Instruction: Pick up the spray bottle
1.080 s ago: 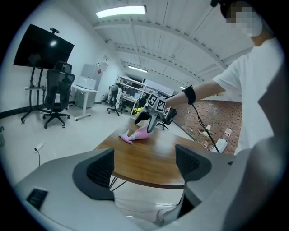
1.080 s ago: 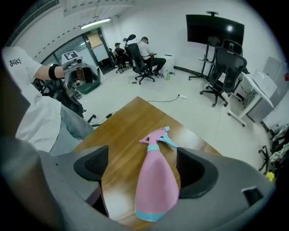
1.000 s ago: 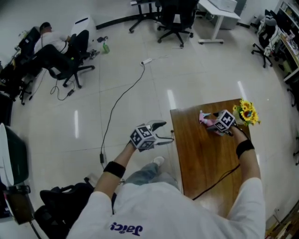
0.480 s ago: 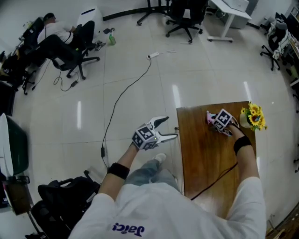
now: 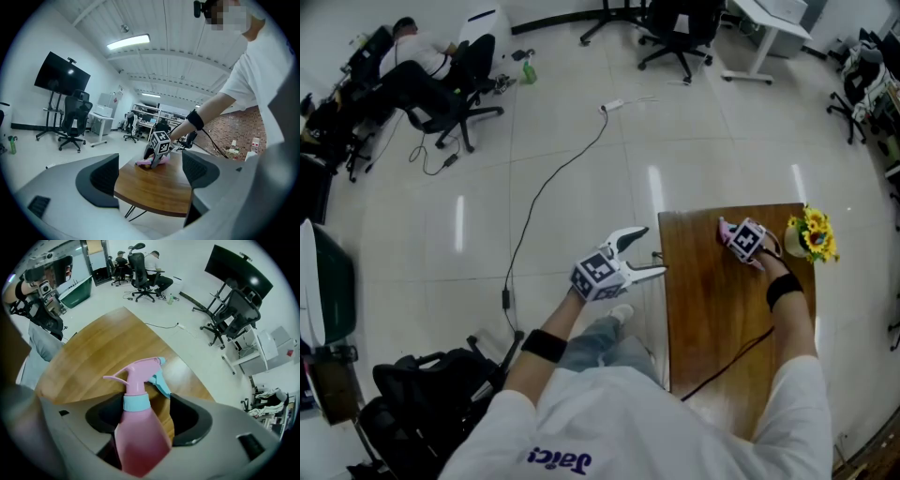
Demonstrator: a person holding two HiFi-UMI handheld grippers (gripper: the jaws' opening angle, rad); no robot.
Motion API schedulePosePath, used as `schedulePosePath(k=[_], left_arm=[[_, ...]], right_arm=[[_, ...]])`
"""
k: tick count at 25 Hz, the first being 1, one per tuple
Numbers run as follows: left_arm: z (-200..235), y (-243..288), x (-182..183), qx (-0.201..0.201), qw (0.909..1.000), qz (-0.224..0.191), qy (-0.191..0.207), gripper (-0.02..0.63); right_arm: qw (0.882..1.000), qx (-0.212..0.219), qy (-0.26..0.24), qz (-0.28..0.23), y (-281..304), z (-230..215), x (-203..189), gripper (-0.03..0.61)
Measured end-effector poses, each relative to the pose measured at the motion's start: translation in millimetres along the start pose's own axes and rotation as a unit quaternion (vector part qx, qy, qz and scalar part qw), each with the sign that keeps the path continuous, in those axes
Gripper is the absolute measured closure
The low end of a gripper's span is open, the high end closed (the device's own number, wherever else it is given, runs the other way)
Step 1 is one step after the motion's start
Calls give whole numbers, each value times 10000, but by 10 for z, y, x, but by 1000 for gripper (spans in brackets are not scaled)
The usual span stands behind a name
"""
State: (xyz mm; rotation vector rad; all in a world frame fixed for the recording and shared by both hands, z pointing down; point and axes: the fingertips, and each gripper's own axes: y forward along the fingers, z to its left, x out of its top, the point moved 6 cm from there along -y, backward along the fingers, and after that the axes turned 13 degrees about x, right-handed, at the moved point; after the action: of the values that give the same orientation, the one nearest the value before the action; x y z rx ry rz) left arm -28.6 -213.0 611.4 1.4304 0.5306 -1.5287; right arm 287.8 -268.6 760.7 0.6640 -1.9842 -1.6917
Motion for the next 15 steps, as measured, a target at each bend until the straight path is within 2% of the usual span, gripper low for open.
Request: schedulePosePath(k=[4,5,6,10,11,12,15], left_arm=[[-2,-33,30,32,10000,-76,-14,189],[1,-42,33,52,9999,-87,-34,189],[7,-51,39,73,9999,-100,-69,189],[45,-95,91,185,9995,-184,-178,189],[53,-105,104,231,9994,-208,-145,189],[59,-109,120,295,9993,-234,-58,189],[64,-74,160,483,9973,-397,378,189]], right_arm=[[10000,15,22,-59,8,46,14,307],[9998,30,-40,-202,-8,70,47,374],[9995,26,-37,-309,-31,90,57,391],[9976,-114,117,-666,-173,180,20,393],[9964,-133,195,-816,-238,209,24,394],[9927,-146,191,-1183,-319,229,90,394],[9723,-435,470,-2248,-608,185,186,394]])
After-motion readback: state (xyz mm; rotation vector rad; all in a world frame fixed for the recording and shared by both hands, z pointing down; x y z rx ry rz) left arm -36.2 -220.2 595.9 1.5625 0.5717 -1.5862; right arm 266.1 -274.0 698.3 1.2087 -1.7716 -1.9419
